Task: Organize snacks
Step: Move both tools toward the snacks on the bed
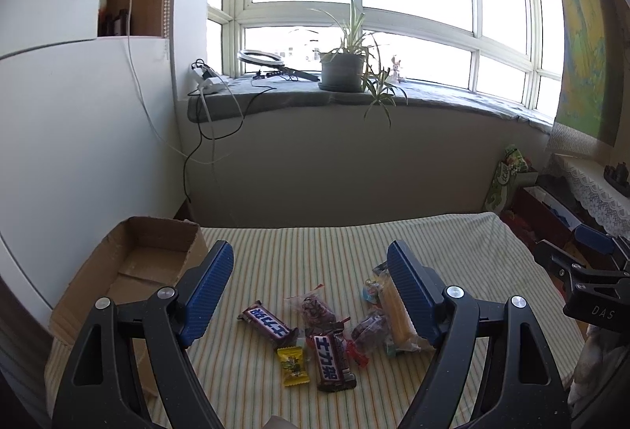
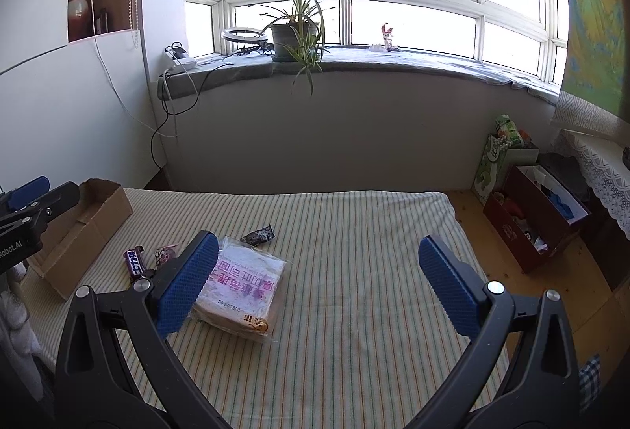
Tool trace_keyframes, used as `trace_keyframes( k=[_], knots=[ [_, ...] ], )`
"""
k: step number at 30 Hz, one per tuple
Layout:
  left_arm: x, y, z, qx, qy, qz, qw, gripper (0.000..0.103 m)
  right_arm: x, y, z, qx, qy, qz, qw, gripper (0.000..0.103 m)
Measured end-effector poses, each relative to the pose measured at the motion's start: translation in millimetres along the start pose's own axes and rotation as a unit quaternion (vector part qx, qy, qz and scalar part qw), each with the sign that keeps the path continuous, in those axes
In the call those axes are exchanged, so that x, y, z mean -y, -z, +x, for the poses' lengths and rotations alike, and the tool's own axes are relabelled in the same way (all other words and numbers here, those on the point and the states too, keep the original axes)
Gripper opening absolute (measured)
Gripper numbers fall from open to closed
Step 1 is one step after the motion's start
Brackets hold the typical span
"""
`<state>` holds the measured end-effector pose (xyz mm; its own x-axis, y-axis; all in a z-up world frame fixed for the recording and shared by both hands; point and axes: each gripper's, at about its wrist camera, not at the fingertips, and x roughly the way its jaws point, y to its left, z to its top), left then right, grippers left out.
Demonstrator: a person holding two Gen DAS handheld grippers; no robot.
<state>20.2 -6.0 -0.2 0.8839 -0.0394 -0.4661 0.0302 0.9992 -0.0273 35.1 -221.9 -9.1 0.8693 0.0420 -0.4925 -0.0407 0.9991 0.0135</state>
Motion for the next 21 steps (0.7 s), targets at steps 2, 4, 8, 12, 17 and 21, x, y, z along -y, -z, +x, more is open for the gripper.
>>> trace_keyframes(
  k=[2,4,8,12,17,21],
  knots=[
    [-0.5,-0.1,-1.8,0.003,0.000,0.000,1.0000,0.081,-1.3,-0.5,-1.5,0.000,0.000,-0.001,1.000,0.103],
    [-1.9,0.5,-3.2,0.005,0.000,0.000,1.0000,0.081,-2.7,-1.0,-2.6,0.002,0.001,-0.003,1.000,0.103],
    [-2.3,0.8,-4.1,0.005,0.001,0.000,1.0000,0.081,-3.2,-0.8,-2.8,-0.001,-0.002,-0.001,1.000,0.103],
    [-2.0,1.0,-3.9,0.005,0.004,0.000,1.0000,0.081,-3.7,-0.2,-3.6,-0.004,-0.004,0.000,1.000,0.103],
    [1.3,0.1,-2.2,0.002,0.008,0.003,1.0000,0.081,-2.5,-1.6,-1.6,-0.008,-0.008,-0.002,1.000,0.103],
    [3.0,-0.8,0.0,0.000,0.013,0.004,0.9999,0.081,0.0,-2.1,1.7,-0.014,-0.017,0.005,1.000,0.103]
  ],
)
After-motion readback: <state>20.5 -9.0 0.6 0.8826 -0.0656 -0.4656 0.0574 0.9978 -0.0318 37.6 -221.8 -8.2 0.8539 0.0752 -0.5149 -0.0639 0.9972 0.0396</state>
